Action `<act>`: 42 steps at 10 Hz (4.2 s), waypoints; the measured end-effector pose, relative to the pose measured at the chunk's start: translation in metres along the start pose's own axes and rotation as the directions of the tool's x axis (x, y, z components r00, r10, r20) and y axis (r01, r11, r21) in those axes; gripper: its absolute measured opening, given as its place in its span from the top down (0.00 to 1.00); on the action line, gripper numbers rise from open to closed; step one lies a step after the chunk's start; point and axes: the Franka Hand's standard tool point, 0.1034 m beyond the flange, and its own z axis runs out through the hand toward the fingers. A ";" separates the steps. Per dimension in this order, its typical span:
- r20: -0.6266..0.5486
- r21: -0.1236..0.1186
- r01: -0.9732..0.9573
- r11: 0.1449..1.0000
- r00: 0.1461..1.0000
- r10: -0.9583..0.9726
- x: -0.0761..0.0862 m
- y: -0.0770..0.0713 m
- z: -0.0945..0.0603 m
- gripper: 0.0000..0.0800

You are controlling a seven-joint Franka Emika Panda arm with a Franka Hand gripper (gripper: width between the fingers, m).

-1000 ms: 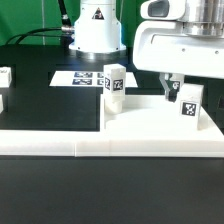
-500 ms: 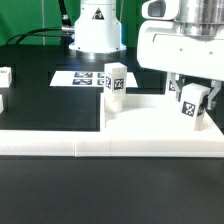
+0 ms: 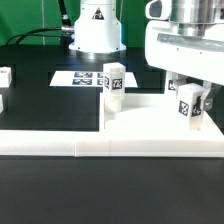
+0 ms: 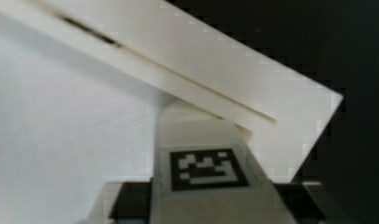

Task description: Assemble square table

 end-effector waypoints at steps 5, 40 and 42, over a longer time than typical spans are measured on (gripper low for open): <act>0.035 0.001 -0.388 0.922 0.921 0.387 -0.001 0.000 0.001 0.64; 0.027 0.033 -0.594 0.804 0.805 0.593 0.015 0.005 -0.016 0.19; 0.047 0.057 -0.513 0.856 0.858 0.511 0.027 0.023 -0.045 0.19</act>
Offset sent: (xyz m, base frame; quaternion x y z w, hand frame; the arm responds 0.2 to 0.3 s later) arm 0.0192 -0.0030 -0.0007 0.0416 -0.0246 0.1826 0.9820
